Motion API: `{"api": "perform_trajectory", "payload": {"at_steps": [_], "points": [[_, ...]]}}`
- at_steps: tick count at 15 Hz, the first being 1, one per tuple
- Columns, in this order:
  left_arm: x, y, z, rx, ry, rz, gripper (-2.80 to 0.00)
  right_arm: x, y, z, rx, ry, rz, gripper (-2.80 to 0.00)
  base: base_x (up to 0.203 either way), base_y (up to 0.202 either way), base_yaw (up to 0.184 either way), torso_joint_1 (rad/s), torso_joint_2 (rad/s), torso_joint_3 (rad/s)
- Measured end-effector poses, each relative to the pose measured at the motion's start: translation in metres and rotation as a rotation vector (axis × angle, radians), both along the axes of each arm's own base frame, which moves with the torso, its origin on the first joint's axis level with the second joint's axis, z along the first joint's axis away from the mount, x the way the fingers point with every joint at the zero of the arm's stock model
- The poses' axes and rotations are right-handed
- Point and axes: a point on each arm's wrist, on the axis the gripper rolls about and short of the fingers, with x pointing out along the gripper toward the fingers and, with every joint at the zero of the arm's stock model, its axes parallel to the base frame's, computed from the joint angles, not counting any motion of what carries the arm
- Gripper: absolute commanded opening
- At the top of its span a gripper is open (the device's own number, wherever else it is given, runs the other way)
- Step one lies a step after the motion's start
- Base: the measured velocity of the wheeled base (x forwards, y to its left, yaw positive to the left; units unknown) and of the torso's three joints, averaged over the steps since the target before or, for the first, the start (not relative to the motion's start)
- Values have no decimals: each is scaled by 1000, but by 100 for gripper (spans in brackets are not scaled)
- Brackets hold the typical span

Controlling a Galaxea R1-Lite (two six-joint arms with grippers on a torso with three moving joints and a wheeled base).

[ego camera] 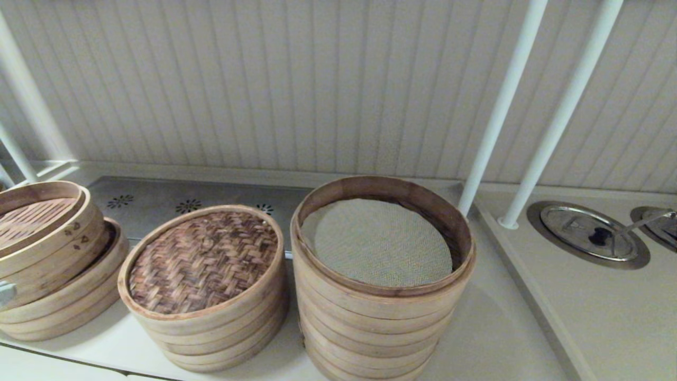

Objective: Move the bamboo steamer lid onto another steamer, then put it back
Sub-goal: Pick up the steamer

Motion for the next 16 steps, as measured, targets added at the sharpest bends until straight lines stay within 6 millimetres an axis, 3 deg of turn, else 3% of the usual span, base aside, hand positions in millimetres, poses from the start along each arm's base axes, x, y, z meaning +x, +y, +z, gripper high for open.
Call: {"api": "perform_trajectory", "payload": {"at_steps": [5, 12, 13, 16], "points": [[64, -7, -7, -56, 232, -154, -280, 0, 0, 0, 0, 0, 0, -280, 0, 0, 0, 0, 0, 0], [102, -21, -22, -50, 339, -229, -280, 0, 0, 0, 0, 0, 1, -280, 0, 0, 0, 0, 0, 0], [107, -22, -22, -46, 328, -219, 0, 0, 0, 0, 0, 0, 1, -280, 0, 0, 0, 0, 0, 0], [122, -22, -25, -23, 310, -151, 0, 0, 0, 0, 0, 0, 0, -280, 0, 0, 0, 0, 0, 0]]}}
